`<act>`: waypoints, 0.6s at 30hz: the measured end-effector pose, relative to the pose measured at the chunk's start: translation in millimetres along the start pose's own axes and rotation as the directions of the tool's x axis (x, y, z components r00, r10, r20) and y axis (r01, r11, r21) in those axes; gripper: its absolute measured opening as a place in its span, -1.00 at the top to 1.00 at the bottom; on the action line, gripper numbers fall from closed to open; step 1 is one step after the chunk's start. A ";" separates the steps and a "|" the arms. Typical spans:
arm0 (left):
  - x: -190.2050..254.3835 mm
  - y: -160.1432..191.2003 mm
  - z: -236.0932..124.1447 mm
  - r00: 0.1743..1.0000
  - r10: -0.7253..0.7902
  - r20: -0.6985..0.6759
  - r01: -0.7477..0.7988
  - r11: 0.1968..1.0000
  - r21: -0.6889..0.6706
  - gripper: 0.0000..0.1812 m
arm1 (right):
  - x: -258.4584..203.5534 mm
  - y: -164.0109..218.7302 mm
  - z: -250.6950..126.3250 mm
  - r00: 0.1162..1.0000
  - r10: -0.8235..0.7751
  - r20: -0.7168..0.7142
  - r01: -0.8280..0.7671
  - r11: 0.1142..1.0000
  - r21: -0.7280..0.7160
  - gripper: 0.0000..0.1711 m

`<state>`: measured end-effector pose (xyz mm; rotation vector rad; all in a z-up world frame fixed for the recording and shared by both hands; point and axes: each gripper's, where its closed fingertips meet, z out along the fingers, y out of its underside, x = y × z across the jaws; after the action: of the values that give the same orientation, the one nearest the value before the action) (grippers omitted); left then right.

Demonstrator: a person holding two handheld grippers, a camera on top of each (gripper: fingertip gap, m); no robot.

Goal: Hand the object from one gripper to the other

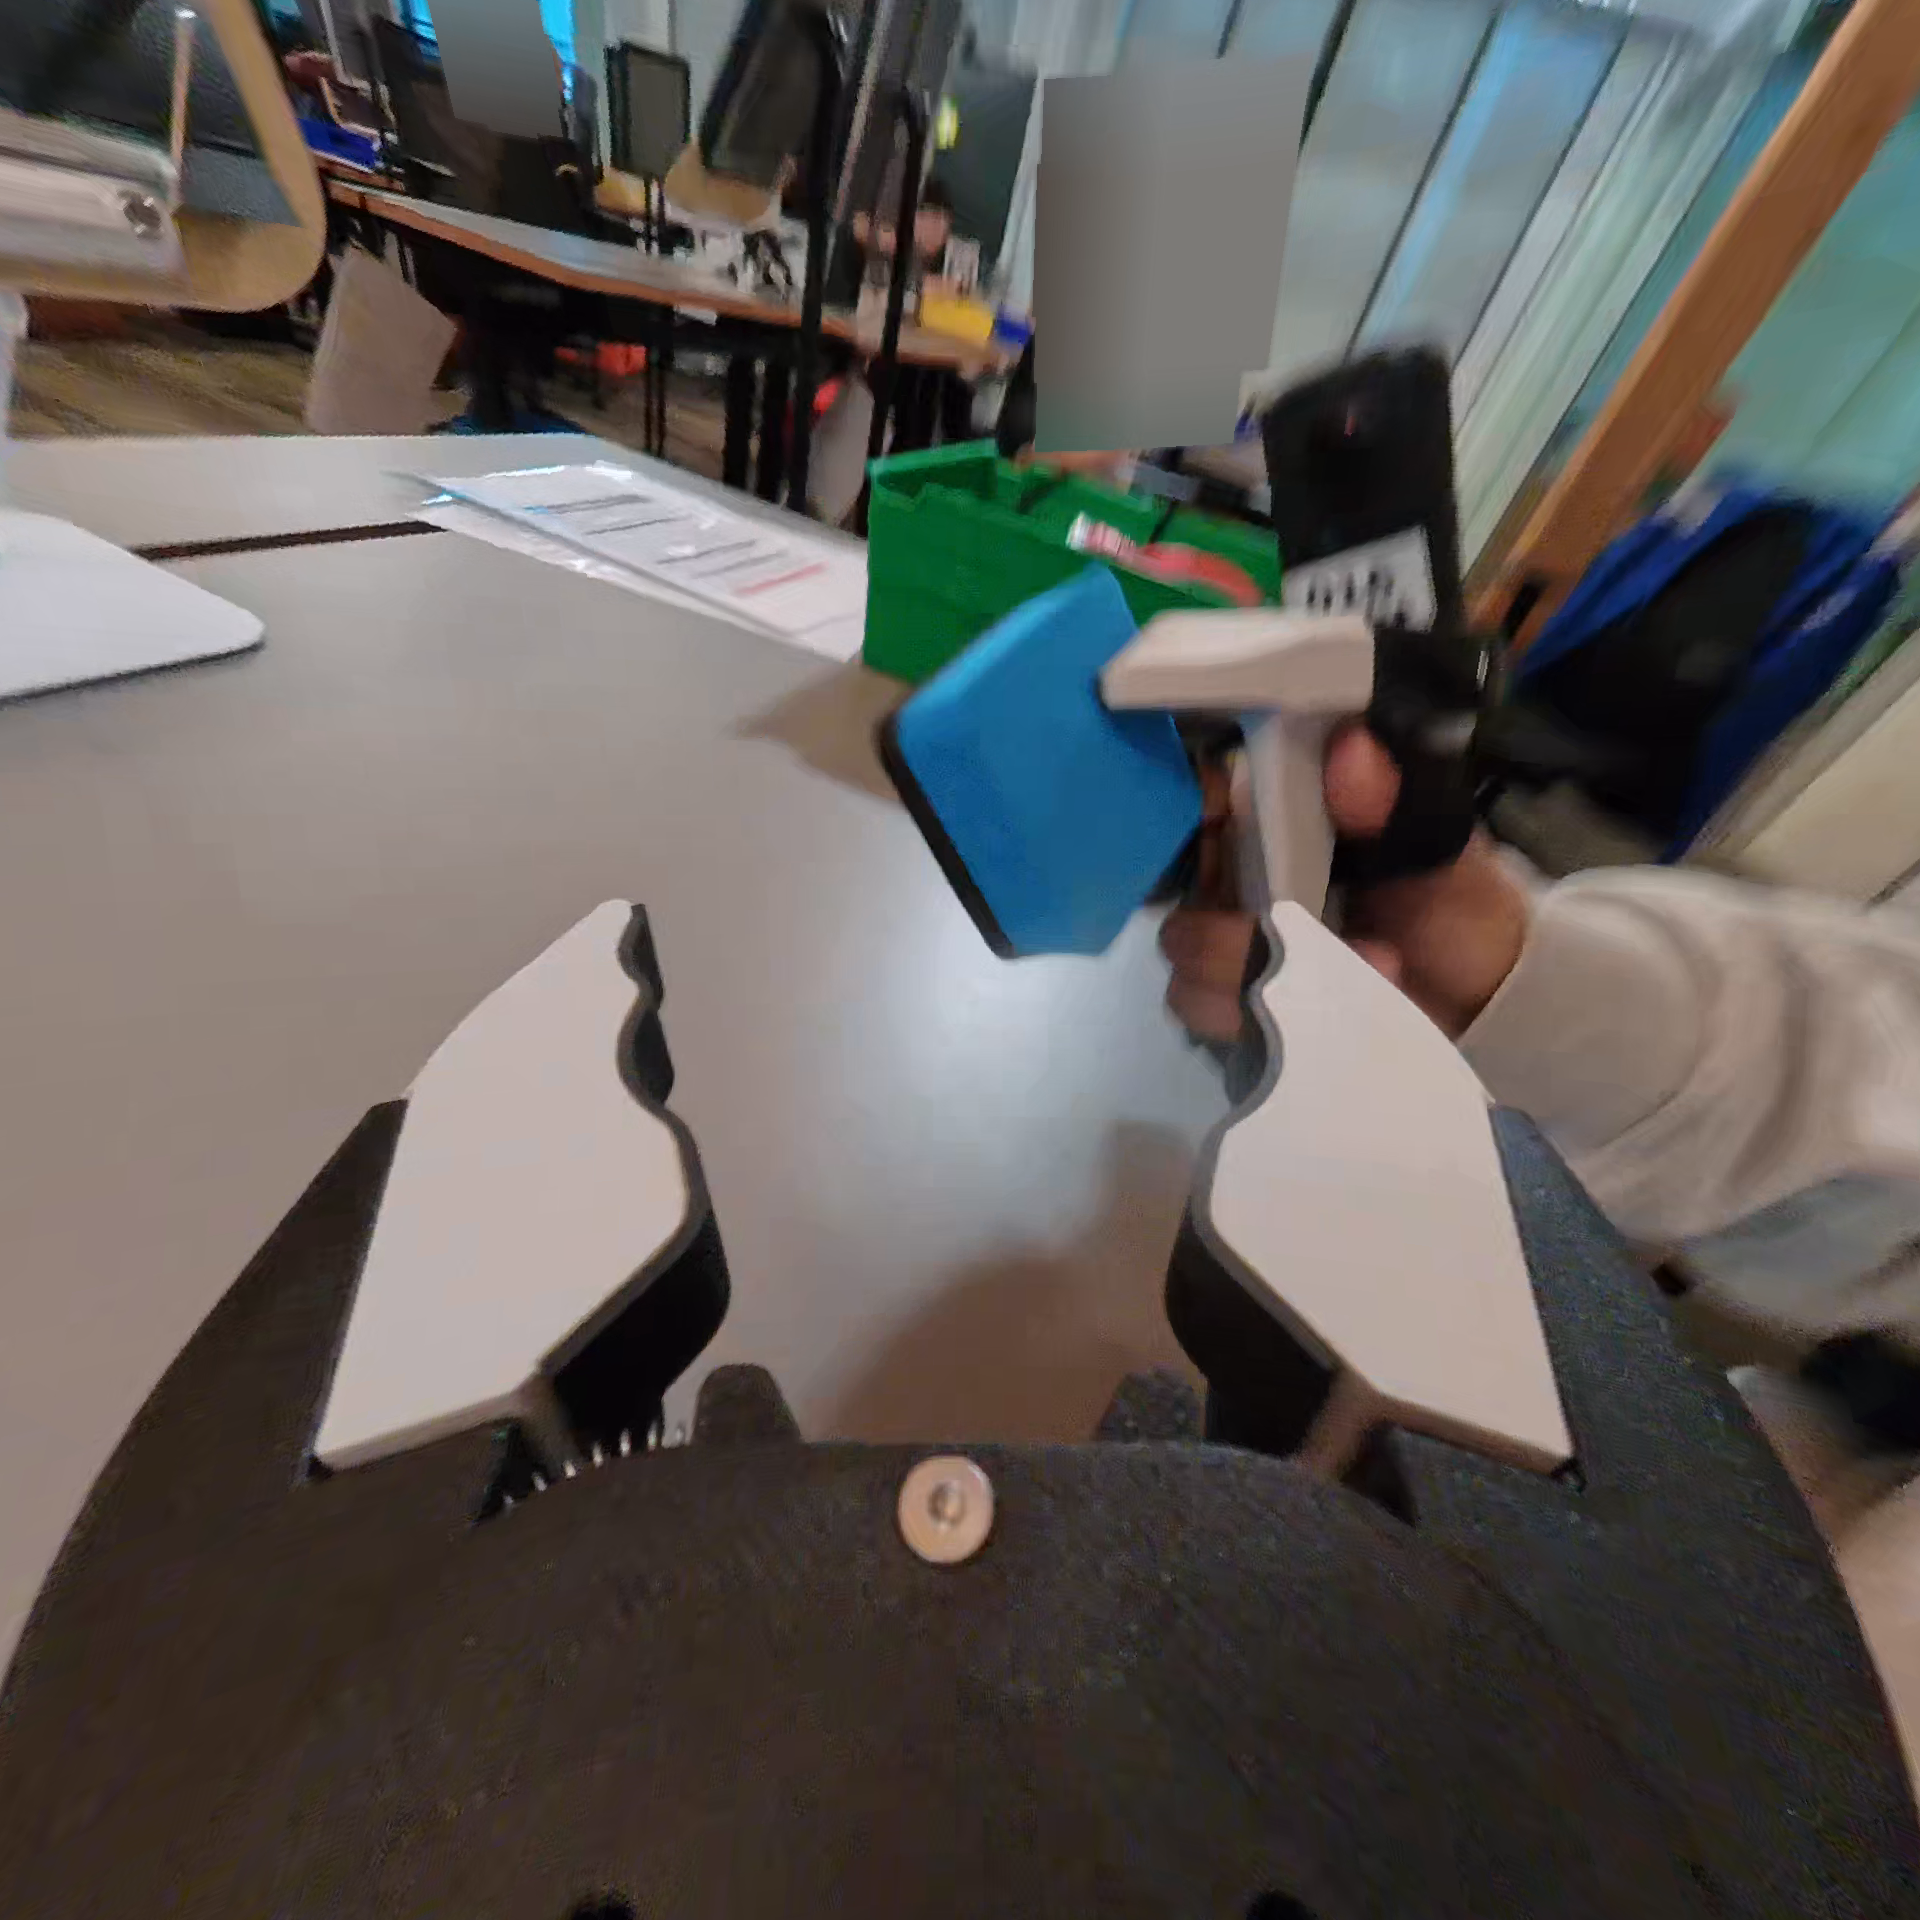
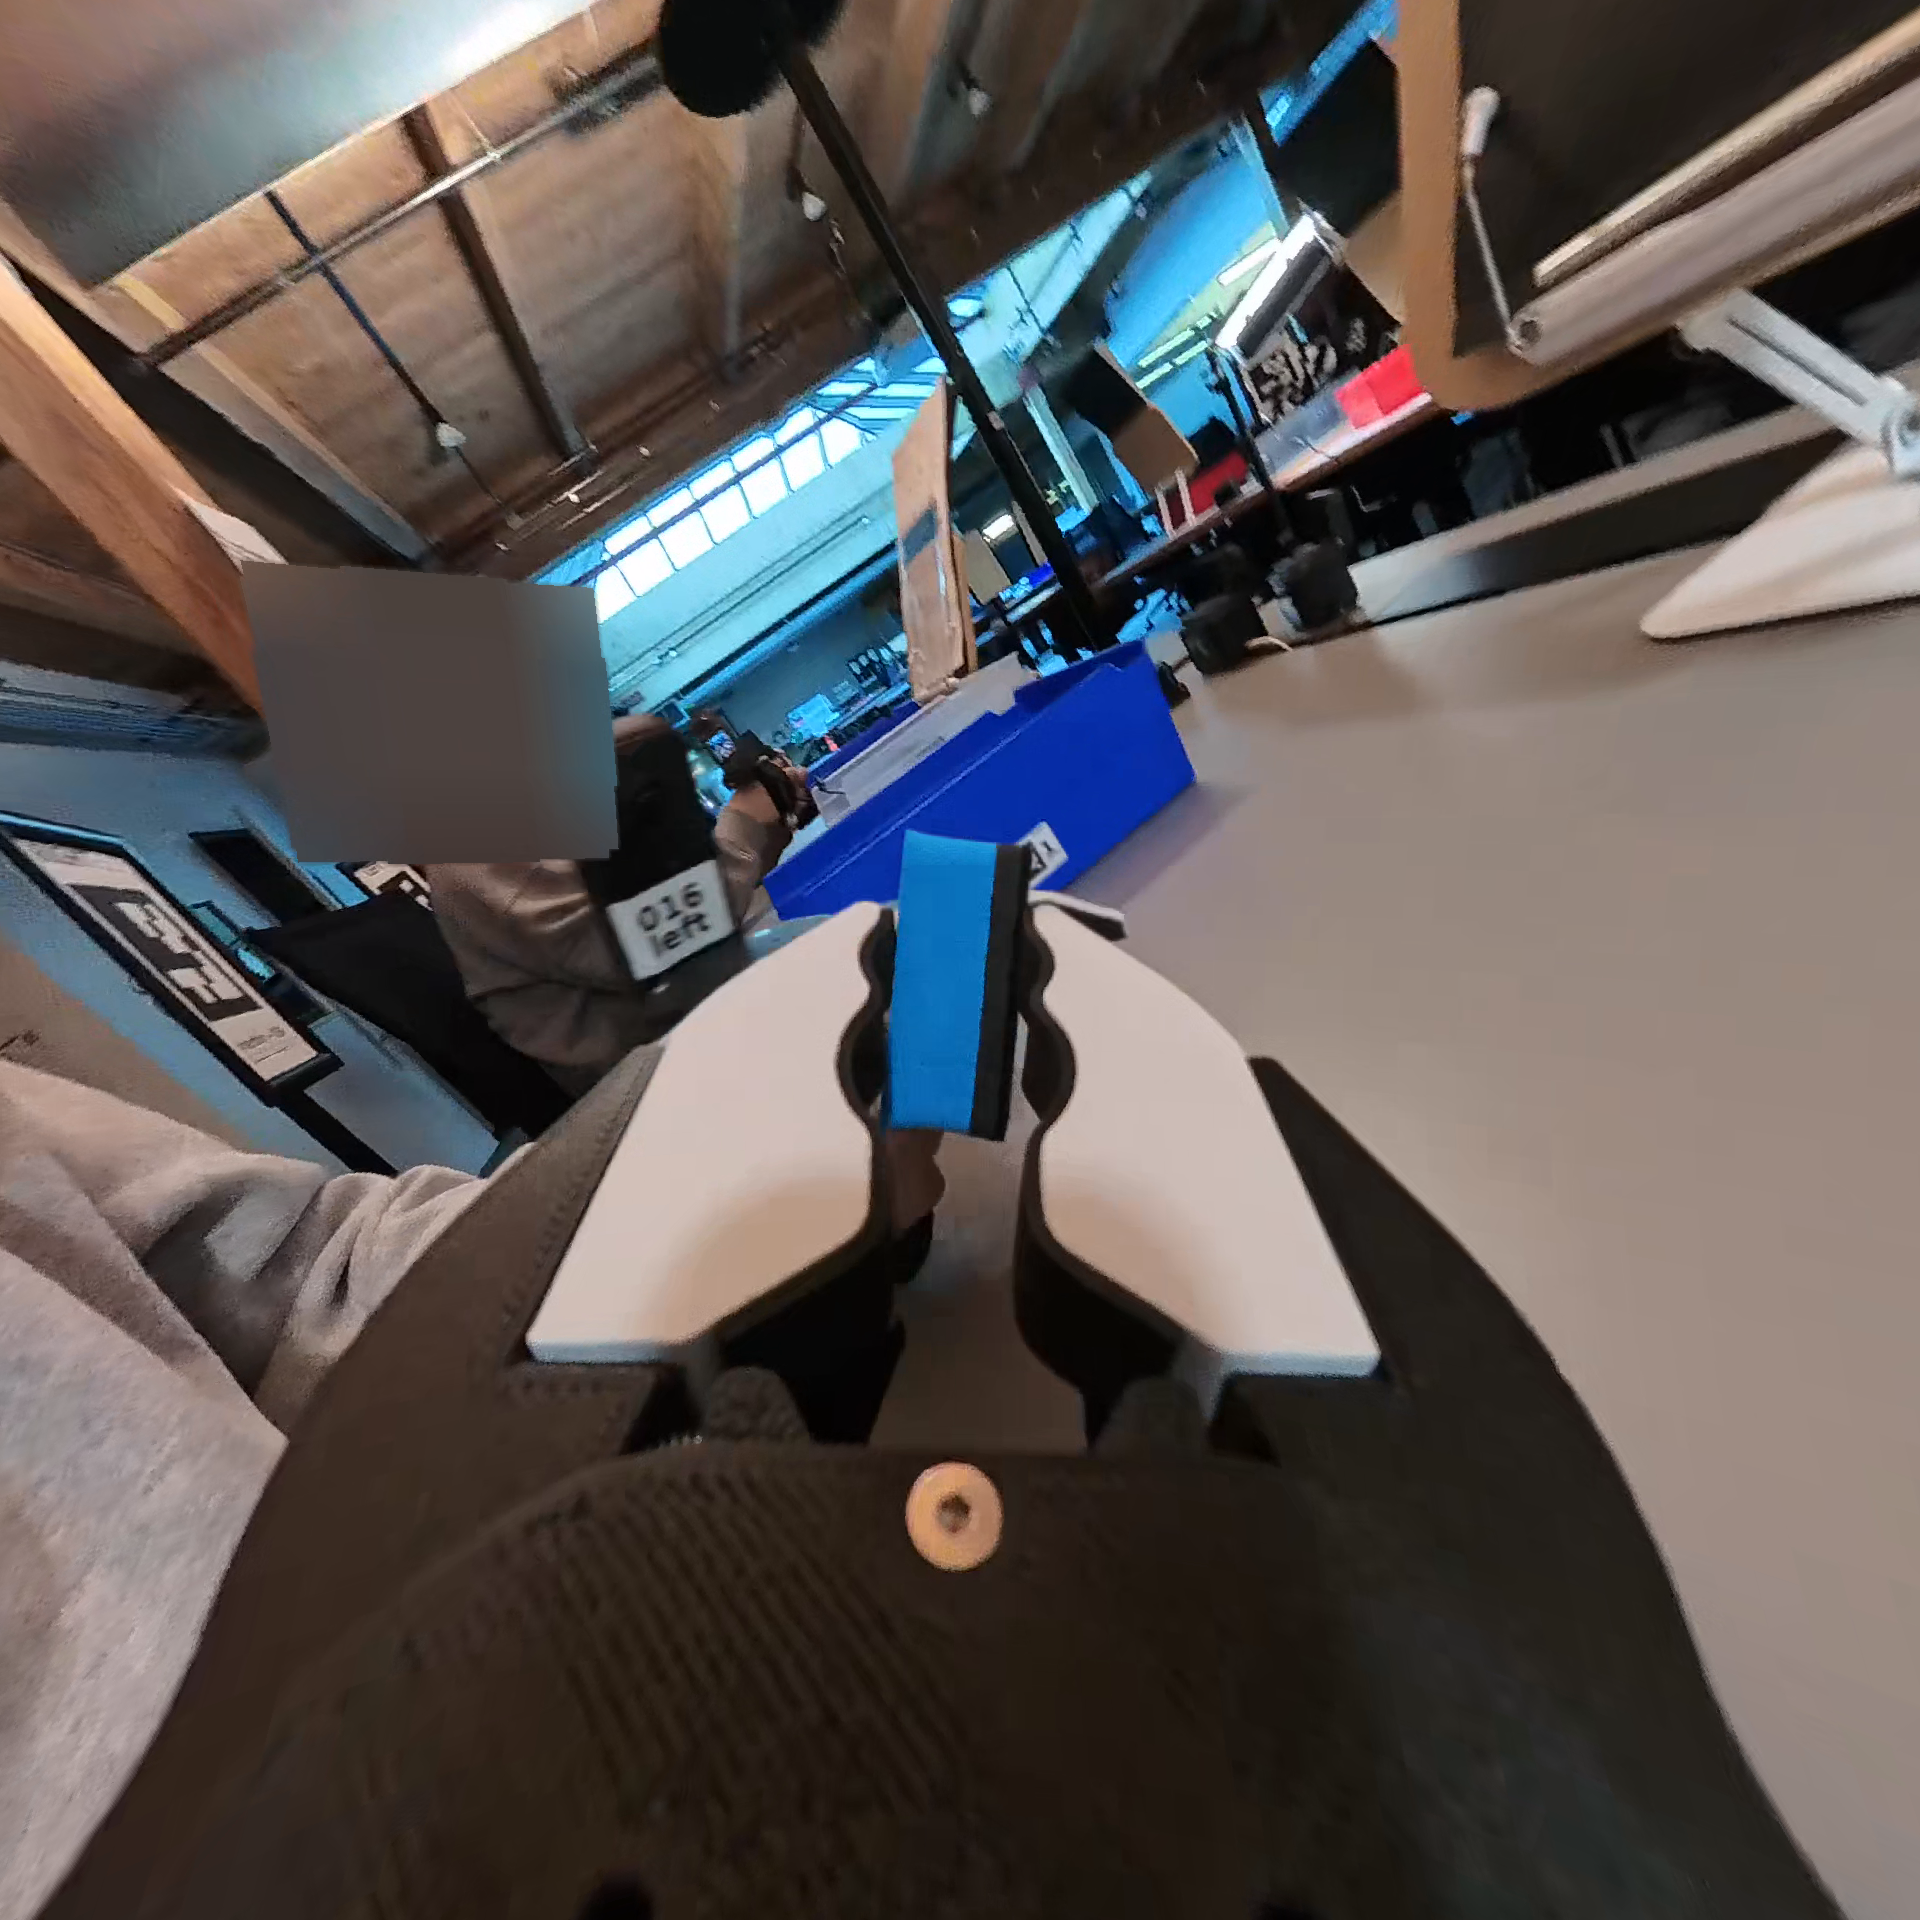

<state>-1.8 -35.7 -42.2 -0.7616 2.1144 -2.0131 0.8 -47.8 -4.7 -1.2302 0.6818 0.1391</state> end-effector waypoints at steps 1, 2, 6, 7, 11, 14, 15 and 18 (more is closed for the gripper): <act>-1.2 -7.4 -2.2 0.996 -0.086 -0.027 0.087 0.995 0.050 -0.22 | -4.1 -0.1 1.2 1.000 -0.017 0.017 0.016 1.000 0.006 0.74; -2.0 -13.4 -4.5 0.986 -0.156 -0.060 0.161 0.983 0.089 -0.27 | -8.0 0.1 2.2 0.999 -0.031 0.032 0.031 0.999 0.011 0.74; 2.6 -21.2 -9.1 0.932 -0.297 -0.205 0.326 0.937 0.125 -0.32 | -18.3 -2.0 3.7 0.995 -0.059 0.079 0.056 0.998 0.042 0.74; 9.0 -21.5 -9.8 0.908 -0.322 -0.267 0.360 0.927 0.107 -0.26 | -19.0 -2.5 3.5 0.995 -0.056 0.085 0.052 0.998 0.047 0.74; 21.9 -22.8 -11.0 0.824 -0.406 -0.395 0.465 0.883 0.062 -0.03 | -18.6 -2.1 3.4 0.995 -0.043 0.091 0.039 0.998 0.051 0.74; 26.0 -21.1 -11.4 0.815 -0.404 -0.416 0.460 0.887 0.041 0.18 | -19.4 0.3 5.1 0.995 -0.042 0.091 0.038 0.998 0.043 0.74; 26.6 -21.1 -11.6 0.814 -0.402 -0.418 0.458 0.888 0.037 0.24 | -19.8 1.4 5.9 0.995 -0.041 0.092 0.038 0.999 0.039 0.74; 28.2 -23.1 -13.9 0.801 -0.404 -0.441 0.467 0.883 0.039 0.41 | -20.9 4.3 7.8 0.995 -0.046 0.093 0.044 0.999 0.028 0.74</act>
<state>-25.9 -35.2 -11.4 -0.9292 2.1005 -2.7706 -14.6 -33.9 4.5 -1.2057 0.5728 0.1491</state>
